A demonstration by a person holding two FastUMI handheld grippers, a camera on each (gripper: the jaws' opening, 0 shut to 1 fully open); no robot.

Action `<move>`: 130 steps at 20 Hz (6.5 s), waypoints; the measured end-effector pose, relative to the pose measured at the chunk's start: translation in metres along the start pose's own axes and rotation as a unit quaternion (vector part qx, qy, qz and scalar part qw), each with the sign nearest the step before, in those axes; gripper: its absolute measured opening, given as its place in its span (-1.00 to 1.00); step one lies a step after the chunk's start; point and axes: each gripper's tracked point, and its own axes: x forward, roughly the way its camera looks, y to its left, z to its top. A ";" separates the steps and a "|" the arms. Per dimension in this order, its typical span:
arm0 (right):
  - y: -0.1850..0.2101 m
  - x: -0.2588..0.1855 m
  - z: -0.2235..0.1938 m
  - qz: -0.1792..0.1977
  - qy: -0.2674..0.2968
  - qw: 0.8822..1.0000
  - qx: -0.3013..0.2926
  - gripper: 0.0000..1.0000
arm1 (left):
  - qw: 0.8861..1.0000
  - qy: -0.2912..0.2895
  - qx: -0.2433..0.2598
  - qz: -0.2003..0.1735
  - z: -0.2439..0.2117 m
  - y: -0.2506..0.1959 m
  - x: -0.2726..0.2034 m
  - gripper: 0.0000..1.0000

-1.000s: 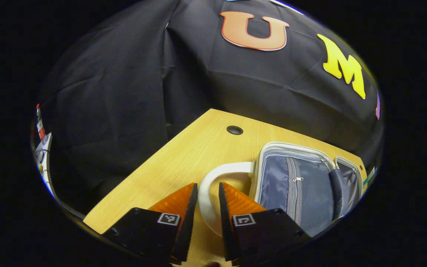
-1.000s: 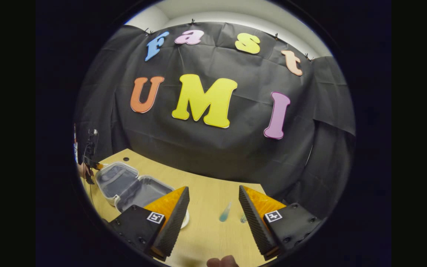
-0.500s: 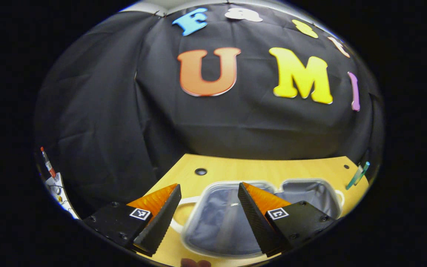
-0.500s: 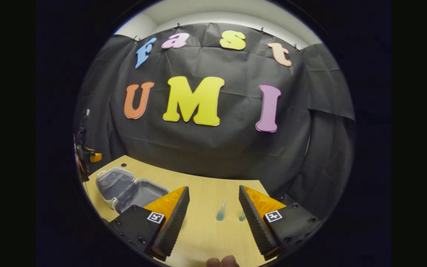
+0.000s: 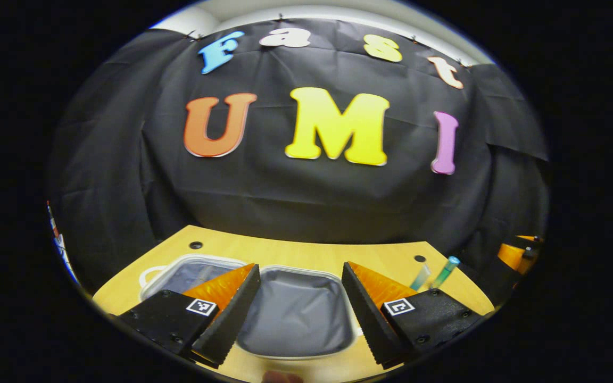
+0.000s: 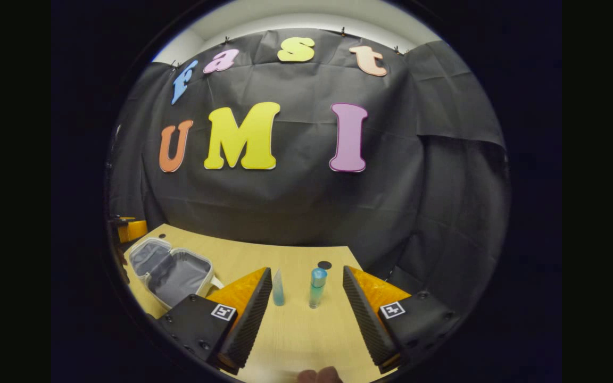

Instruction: First open the suitcase, pack the skin care products into it, and then close the suitcase.

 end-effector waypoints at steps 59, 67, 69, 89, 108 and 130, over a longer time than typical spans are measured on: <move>-0.013 0.229 -0.197 0.065 0.182 0.981 0.029 -0.04 | 0.982 0.174 -0.046 0.052 -0.092 0.006 0.020 -0.21; -0.009 0.189 -0.152 0.076 0.186 0.979 0.020 -0.30 | 0.982 0.187 -0.035 0.010 -0.110 0.050 0.038 -0.20; -0.010 0.160 -0.121 0.084 0.177 0.980 0.031 -0.30 | 0.978 0.200 -0.048 -0.017 -0.123 0.054 0.048 -0.20; 0.004 -0.020 0.003 0.110 0.169 0.965 0.166 -0.36 | 0.888 0.438 -0.139 0.012 -0.223 0.091 0.086 -0.21; 0.243 -0.007 -0.034 0.303 0.243 0.921 0.035 -0.36 | 0.966 0.251 -0.057 0.038 -0.106 0.124 0.009 0.76; 0.380 0.113 -0.223 0.132 0.504 0.851 0.062 -0.41 | 0.950 0.167 -0.233 0.120 -0.119 0.178 -0.153 0.94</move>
